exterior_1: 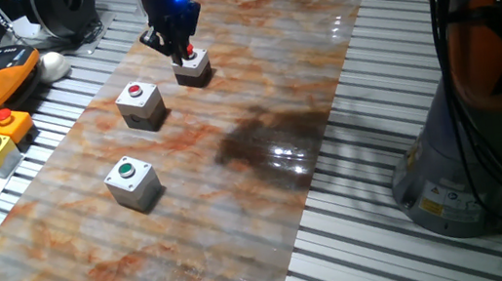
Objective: Press three buttons from left to right in sequence
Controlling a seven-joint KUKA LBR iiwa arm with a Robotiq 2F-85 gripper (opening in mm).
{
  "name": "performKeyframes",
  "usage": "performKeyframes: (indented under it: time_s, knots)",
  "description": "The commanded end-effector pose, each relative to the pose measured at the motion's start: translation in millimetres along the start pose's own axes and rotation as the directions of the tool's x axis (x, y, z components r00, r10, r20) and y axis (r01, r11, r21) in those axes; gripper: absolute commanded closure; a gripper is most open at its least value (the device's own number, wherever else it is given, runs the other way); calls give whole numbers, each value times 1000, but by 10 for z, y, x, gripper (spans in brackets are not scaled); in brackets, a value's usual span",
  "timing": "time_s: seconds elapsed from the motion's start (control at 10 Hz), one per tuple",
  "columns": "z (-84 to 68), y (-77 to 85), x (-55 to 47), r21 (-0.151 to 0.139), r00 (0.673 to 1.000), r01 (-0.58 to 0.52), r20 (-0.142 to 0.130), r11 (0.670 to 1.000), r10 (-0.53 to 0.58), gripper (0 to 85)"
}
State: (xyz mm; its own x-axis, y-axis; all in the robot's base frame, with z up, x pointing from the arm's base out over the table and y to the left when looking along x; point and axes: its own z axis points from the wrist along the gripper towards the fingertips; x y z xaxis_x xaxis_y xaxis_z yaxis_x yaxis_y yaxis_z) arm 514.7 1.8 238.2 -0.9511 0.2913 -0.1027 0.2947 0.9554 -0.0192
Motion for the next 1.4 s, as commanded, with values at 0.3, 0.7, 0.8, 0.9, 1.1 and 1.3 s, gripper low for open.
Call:
performKeyframes:
  time_s: [0.3,0.7,0.8,0.9,1.1,1.3]
  knots:
    - [2,0,0,0,1000,0,0,1000,0,850]
    - [2,-27,1,-3,1000,0,-1,1000,0,850]
    - [23,-83,5,-10,1000,8,-4,1000,-8,850]
    - [59,-148,15,-48,1000,4,-8,999,-5,850]
    - [98,-231,38,-58,1000,15,-5,998,-15,850]
    - [116,-350,92,-58,1000,30,-6,998,-31,850]
